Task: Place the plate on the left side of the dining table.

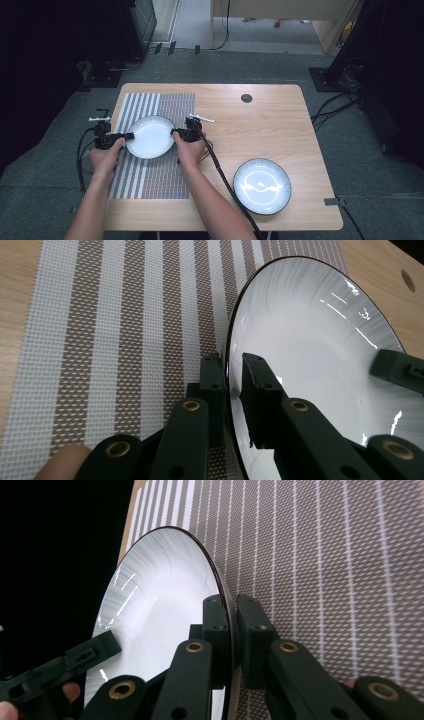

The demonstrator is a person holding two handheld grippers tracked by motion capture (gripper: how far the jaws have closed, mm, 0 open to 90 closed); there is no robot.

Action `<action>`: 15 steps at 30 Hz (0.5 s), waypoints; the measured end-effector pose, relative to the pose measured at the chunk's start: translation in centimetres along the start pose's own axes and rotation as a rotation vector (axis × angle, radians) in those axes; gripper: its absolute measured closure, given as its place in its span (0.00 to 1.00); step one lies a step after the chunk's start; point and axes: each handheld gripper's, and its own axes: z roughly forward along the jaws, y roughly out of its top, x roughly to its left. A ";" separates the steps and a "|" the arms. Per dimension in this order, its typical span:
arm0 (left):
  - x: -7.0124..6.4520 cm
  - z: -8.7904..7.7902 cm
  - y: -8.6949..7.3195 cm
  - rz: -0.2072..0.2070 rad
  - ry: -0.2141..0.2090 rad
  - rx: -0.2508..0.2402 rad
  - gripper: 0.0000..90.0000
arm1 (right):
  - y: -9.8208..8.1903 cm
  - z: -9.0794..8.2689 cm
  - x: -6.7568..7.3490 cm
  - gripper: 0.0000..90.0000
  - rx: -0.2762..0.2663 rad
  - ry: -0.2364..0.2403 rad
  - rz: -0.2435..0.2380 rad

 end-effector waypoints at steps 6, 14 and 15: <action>0.1 0.7 0.0 -0.005 0.006 0.016 0.89 | 0.2 0.1 -0.2 0.93 0.007 -0.018 0.003; 0.2 0.8 -0.2 0.010 0.008 0.009 0.90 | 0.0 0.6 -0.7 0.94 0.019 -0.031 -0.014; 0.2 0.8 -0.3 0.016 0.009 0.009 0.89 | 0.0 0.6 -0.7 0.93 0.019 -0.030 -0.017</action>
